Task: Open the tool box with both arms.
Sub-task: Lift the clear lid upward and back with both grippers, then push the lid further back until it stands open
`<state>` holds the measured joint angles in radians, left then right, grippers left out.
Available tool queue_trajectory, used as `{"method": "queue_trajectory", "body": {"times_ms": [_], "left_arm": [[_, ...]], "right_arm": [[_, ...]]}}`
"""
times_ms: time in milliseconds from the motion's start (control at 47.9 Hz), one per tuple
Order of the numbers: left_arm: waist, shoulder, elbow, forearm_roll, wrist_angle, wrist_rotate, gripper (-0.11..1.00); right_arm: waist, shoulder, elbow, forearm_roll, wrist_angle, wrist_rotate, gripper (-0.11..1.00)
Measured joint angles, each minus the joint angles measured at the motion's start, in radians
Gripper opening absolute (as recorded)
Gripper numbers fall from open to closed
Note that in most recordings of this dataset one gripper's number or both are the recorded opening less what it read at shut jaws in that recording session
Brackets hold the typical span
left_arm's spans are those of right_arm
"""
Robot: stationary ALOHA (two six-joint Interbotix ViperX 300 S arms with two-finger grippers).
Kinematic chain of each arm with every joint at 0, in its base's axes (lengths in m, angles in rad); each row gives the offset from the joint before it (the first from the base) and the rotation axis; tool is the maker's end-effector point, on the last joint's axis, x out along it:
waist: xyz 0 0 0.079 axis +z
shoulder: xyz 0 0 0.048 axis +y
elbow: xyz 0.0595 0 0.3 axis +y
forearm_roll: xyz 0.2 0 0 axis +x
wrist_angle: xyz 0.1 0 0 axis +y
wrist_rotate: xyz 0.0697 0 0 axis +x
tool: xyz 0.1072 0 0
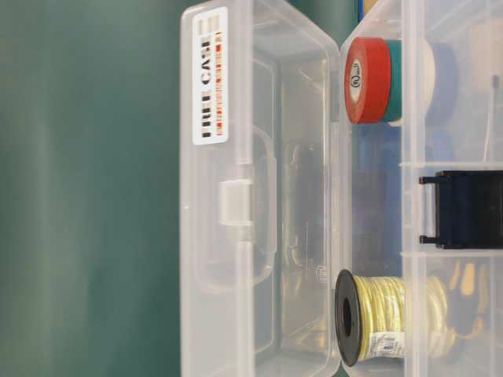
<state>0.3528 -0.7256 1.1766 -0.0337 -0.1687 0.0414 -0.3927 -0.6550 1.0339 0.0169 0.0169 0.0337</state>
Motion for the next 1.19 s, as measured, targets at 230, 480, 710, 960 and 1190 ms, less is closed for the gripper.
{"method": "queue_trajectory", "body": {"times_ms": [230, 480, 710, 960, 1190], "left_arm": [[0.069, 0.017, -0.015, -0.005, -0.08, 0.063, 0.79], [0.158, 0.074, -0.049, -0.006, -0.138, 0.077, 0.79], [0.23, 0.156, -0.097, -0.008, -0.158, 0.078, 0.79], [0.298, 0.249, -0.15, -0.008, -0.164, 0.107, 0.79], [0.334, 0.304, -0.176, -0.011, -0.163, 0.123, 0.79]], "right_arm": [[-0.075, 0.006, -0.025, 0.0, -0.014, 0.0, 0.81], [-0.164, 0.055, -0.058, 0.0, -0.058, 0.0, 0.81], [-0.225, 0.121, -0.098, 0.002, -0.072, 0.002, 0.81], [-0.291, 0.199, -0.149, 0.003, -0.075, -0.002, 0.81], [-0.325, 0.265, -0.19, 0.003, -0.075, -0.002, 0.81]]}}
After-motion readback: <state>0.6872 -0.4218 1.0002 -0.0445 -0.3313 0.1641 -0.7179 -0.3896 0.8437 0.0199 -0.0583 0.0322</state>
